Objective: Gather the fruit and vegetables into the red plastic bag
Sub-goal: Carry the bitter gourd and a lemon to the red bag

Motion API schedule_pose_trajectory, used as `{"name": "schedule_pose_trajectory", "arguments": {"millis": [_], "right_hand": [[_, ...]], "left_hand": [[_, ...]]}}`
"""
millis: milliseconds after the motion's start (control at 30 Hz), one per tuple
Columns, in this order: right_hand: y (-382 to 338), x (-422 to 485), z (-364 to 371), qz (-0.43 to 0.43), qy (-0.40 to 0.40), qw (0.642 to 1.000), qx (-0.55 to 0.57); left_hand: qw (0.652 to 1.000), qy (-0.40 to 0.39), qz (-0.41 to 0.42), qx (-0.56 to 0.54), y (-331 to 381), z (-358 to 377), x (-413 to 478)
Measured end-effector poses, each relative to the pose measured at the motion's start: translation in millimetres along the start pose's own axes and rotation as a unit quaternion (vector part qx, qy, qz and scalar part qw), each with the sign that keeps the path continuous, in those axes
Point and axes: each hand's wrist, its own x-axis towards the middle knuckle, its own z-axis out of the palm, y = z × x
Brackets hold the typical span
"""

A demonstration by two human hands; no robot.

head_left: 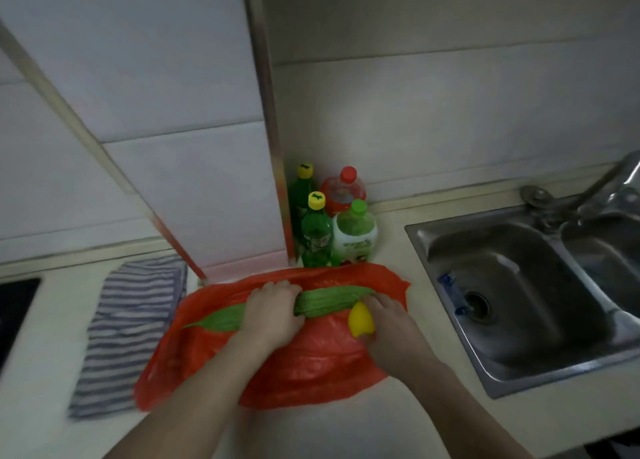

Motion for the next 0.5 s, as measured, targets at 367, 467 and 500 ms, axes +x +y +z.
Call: {"name": "schedule_pose_trajectory", "arguments": {"millis": [367,467,500], "right_hand": [[26.5,60.1,28.2,-0.027,-0.033,0.999,-0.029],[28.2,65.7,34.9,-0.011,-0.034,0.999,-0.027],[28.1,66.7,37.3,-0.008,-0.035,0.999,-0.026]], "left_hand": [[0.996,0.063,-0.065,0.013,-10.2,50.9,38.9],[0.994,0.075,-0.076,0.016,-11.8,60.4,40.6],[0.994,0.079,-0.077,0.015,-12.2,62.7,40.9]]}}
